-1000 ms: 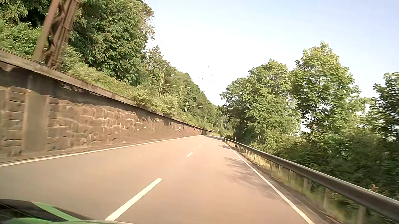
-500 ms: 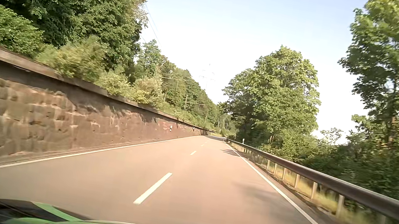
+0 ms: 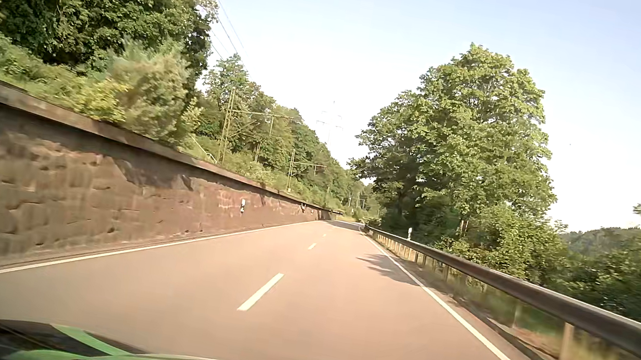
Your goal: Follow the waypoints while adhering to traffic rules and regulations
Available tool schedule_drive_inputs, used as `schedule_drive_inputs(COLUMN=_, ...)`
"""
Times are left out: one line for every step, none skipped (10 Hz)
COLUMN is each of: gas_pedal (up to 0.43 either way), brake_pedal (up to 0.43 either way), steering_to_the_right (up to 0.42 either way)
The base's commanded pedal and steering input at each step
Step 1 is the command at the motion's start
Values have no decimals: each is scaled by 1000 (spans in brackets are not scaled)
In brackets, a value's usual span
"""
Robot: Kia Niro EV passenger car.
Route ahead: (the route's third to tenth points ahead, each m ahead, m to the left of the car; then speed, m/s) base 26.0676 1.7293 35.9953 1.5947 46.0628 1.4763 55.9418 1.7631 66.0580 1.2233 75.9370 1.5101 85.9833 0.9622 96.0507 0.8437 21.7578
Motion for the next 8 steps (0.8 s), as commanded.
schedule_drive_inputs(gas_pedal=177, brake_pedal=0, steering_to_the_right=2)
schedule_drive_inputs(gas_pedal=157, brake_pedal=0, steering_to_the_right=2)
schedule_drive_inputs(gas_pedal=150, brake_pedal=0, steering_to_the_right=2)
schedule_drive_inputs(gas_pedal=138, brake_pedal=0, steering_to_the_right=2)
schedule_drive_inputs(gas_pedal=98, brake_pedal=0, steering_to_the_right=2)
schedule_drive_inputs(gas_pedal=67, brake_pedal=0, steering_to_the_right=2)
schedule_drive_inputs(gas_pedal=67, brake_pedal=0, steering_to_the_right=2)
schedule_drive_inputs(gas_pedal=67, brake_pedal=0, steering_to_the_right=2)
